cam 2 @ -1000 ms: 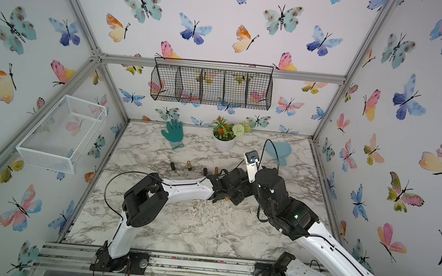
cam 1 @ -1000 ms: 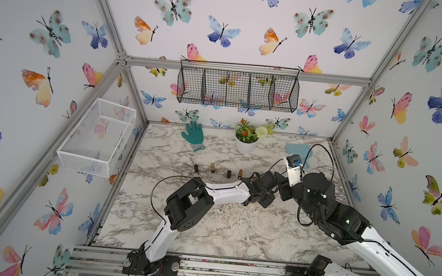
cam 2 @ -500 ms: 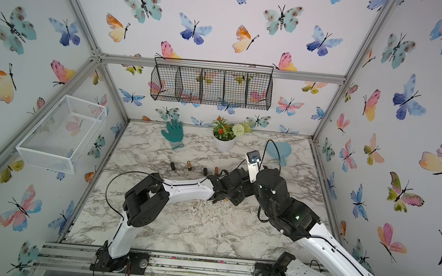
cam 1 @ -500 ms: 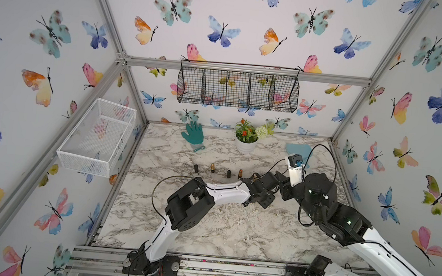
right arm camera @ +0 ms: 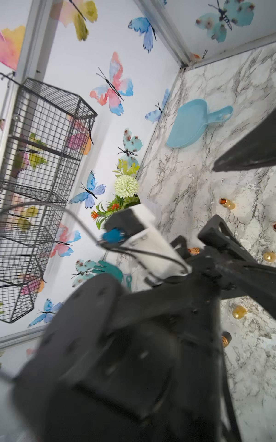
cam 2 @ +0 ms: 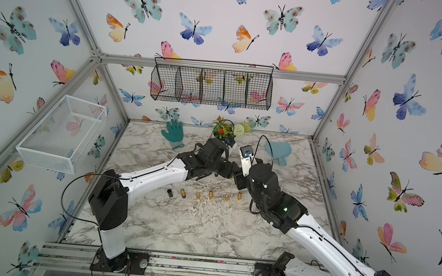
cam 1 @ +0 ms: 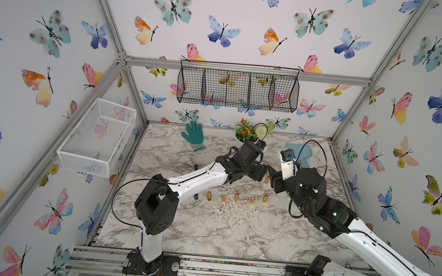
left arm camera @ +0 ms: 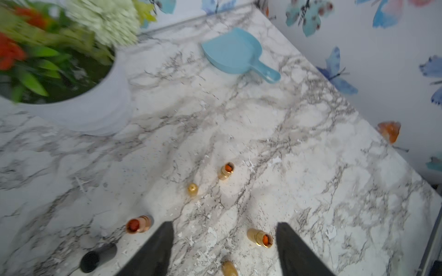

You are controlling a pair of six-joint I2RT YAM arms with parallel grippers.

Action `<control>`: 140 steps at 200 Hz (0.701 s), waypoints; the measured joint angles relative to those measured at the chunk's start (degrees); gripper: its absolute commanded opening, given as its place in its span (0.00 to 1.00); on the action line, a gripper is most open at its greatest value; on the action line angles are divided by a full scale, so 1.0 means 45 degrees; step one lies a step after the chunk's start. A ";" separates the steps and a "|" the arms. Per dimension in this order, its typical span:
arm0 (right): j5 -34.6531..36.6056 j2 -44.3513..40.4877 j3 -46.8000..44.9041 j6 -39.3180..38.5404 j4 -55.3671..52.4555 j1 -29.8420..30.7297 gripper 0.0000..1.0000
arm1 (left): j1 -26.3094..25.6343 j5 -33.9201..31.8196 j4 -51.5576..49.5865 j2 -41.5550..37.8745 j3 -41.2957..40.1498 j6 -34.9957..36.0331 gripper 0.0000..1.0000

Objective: Open the lipstick cap
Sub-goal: Reset both arms

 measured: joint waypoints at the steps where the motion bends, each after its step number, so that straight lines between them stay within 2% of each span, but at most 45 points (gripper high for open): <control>1: 0.0010 0.0034 0.0000 -0.0015 0.0015 0.0000 0.91 | 0.0049 -0.0005 0.0005 -0.0029 -0.0005 0.0010 0.96; 3: 0.0034 0.0131 0.0000 -0.0068 0.0087 0.0000 0.96 | 0.0107 0.0015 0.0005 -0.0058 -0.0015 0.0005 0.99; 7: 0.0073 0.0379 0.0000 -0.0015 0.0228 0.0000 0.98 | 0.0316 0.0058 0.0015 -0.0209 -0.0044 -0.0097 0.99; 48: 0.0238 0.1846 -0.0024 -0.0311 0.2025 -0.0393 0.98 | 0.1773 0.0097 -0.0189 -0.1467 -0.1098 -0.0345 0.99; 64: 0.0219 0.2147 -0.0330 -0.0287 0.3070 -0.1297 0.98 | 0.2395 0.0092 -0.0204 -0.2089 -0.1710 -0.0369 0.98; 85: -0.0121 0.2200 -0.1457 -0.0121 0.4517 -0.3410 0.98 | 0.3483 -0.0029 -0.0087 -0.3157 -0.2798 -0.0481 0.98; 105: -0.0170 0.2040 -0.3079 -0.0277 0.6130 -0.5037 0.98 | 0.5008 -0.0262 0.0418 -0.4303 -0.4192 -0.0680 0.98; 110: -0.0219 0.2011 -0.3453 -0.0291 0.6368 -0.5319 0.98 | 0.5833 -0.0321 0.0690 -0.4833 -0.4886 -0.0797 0.98; 136: -0.0384 0.2006 -0.5183 -0.0267 0.8043 -0.6649 0.98 | 0.8694 -0.0204 0.2501 -0.6266 -0.7825 -0.0962 0.98; 140: -0.0374 0.2050 -0.5493 -0.0291 0.8505 -0.6824 0.98 | 0.8796 -0.0301 0.2623 -0.6309 -0.7990 -0.0908 0.98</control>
